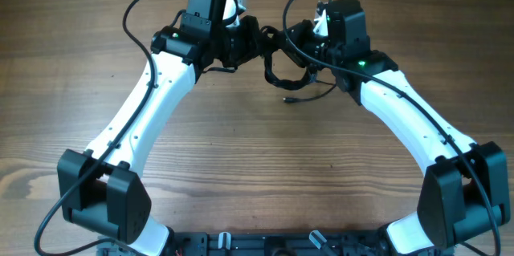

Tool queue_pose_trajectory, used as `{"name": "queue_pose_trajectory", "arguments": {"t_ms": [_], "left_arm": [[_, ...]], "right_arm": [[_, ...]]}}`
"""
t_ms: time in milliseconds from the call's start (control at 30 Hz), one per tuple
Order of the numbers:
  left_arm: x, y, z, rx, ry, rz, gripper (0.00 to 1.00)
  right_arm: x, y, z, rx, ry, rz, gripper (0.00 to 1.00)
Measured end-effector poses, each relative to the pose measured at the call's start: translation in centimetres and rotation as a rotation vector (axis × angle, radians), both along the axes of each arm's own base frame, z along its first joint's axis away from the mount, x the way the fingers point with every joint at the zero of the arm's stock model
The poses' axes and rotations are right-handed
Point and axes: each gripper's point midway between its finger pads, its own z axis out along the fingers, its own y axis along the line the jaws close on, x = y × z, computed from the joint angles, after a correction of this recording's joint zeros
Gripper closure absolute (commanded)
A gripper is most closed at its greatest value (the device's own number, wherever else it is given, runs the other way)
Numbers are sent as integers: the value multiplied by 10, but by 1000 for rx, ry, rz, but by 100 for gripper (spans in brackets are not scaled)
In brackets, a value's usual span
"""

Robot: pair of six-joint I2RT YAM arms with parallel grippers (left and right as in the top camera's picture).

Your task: Untangle cables

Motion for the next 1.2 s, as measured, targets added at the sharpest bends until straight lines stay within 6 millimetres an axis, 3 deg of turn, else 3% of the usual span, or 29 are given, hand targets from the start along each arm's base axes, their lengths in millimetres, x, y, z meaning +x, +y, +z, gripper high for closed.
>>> {"name": "queue_pose_trajectory", "arguments": {"t_ms": [67, 300, 533, 700, 933, 1200], "left_arm": [[-3, -3, 3, -24, 5, -21, 96], [-13, -10, 7, -64, -4, -109, 96], [-12, 8, 0, -35, 16, -101, 96], [-14, 16, -6, 2, 17, -109, 96], [-15, 18, -8, 38, -35, -161, 96], [0, 27, -12, 103, -69, -88, 96]], "right_arm": [[3, 1, 3, -5, -31, 10, 96], [4, -3, 13, -29, -130, 113, 96], [-12, -27, 23, 61, -180, 313, 96], [-29, -41, 16, 80, -151, 394, 96], [-39, -46, 11, 56, -142, 419, 96], [-59, -80, -11, -6, 115, 272, 96]]}}
